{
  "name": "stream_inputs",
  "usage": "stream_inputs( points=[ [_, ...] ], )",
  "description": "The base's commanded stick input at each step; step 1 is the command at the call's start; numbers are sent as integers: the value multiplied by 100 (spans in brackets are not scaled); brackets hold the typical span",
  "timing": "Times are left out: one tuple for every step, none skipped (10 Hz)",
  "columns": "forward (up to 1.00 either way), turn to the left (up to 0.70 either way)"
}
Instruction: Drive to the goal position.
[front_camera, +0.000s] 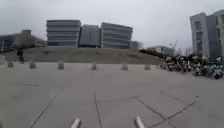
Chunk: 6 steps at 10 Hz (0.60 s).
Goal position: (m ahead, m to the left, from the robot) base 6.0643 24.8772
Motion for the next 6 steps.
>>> stream_inputs(
  points=[
    [100, 31],
    [100, 6],
    [100, 0],
    [100, 0],
    [100, 0],
    [100, 0]
  ],
)
